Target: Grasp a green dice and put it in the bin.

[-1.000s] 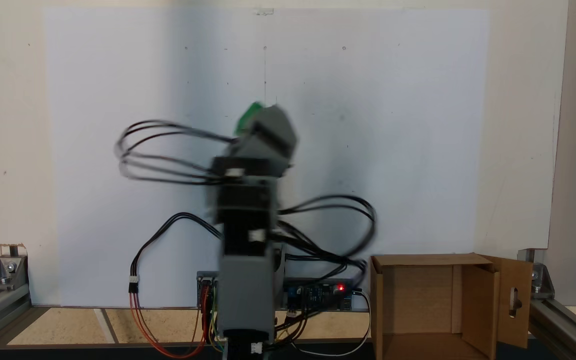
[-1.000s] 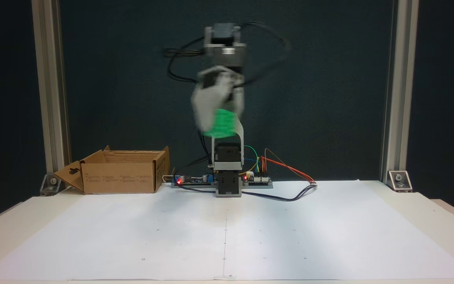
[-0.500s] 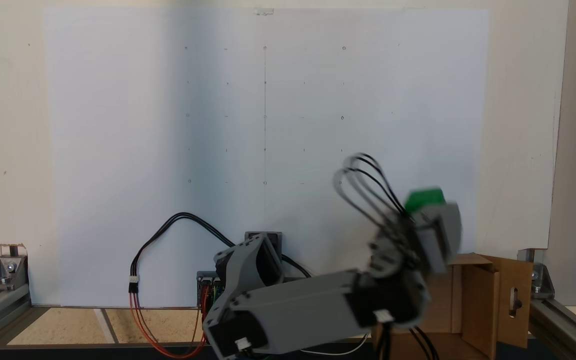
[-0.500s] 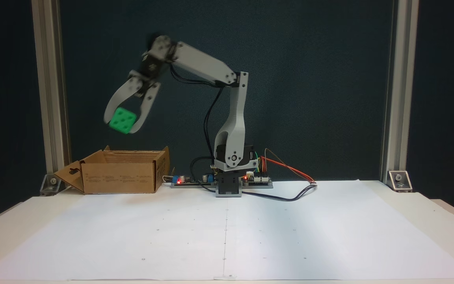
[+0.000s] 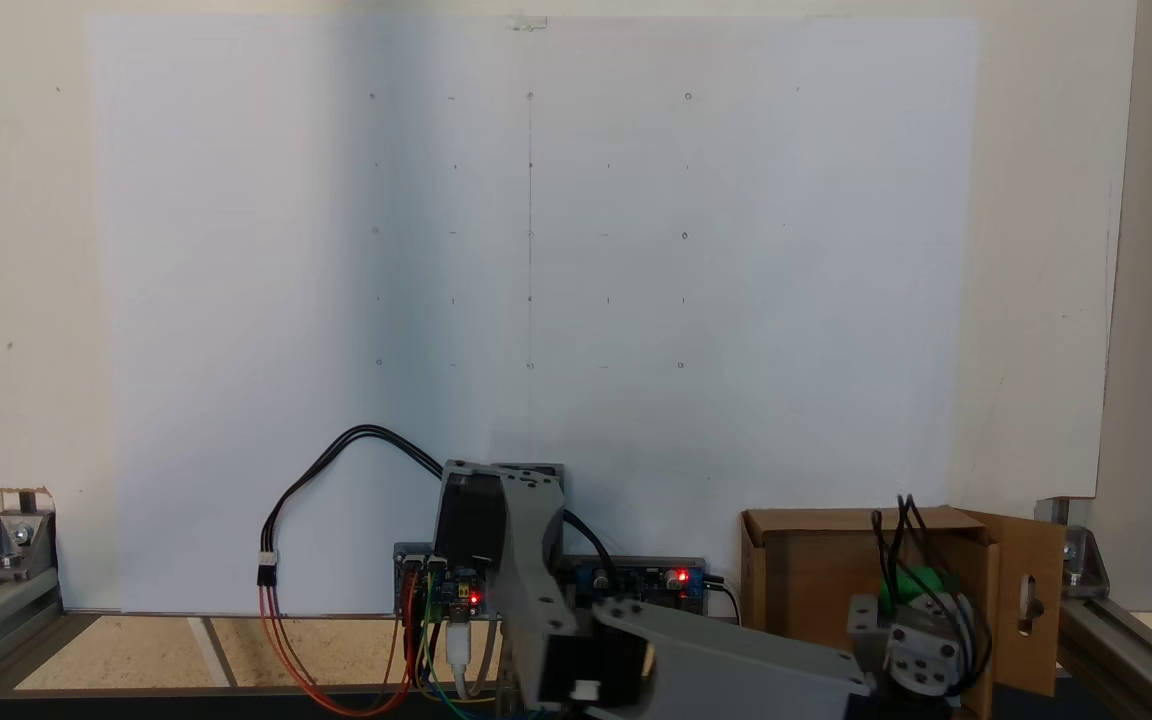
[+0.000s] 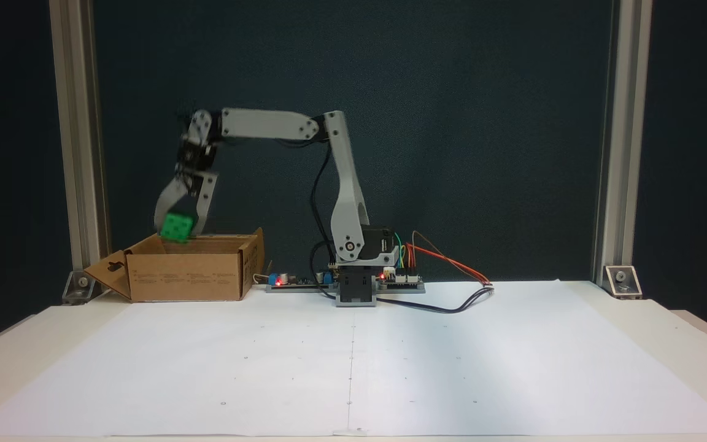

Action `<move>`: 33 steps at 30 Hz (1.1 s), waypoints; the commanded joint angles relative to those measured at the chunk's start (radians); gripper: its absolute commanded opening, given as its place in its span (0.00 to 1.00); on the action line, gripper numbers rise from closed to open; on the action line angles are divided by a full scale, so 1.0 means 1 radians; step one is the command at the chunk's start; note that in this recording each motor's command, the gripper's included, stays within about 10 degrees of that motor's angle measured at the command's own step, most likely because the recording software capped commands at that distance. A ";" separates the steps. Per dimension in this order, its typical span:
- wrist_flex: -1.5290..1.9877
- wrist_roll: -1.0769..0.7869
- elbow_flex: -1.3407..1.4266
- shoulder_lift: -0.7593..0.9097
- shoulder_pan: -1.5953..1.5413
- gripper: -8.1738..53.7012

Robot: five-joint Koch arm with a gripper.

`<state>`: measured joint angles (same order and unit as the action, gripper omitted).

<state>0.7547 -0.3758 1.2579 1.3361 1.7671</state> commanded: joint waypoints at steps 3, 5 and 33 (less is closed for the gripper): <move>-0.023 -0.097 -0.034 -0.060 0.077 0.33; -0.021 -0.121 -0.012 -0.075 0.086 0.33; -0.549 0.278 0.196 0.500 -1.095 0.84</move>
<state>0.2454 -0.1473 1.4711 1.7625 0.7624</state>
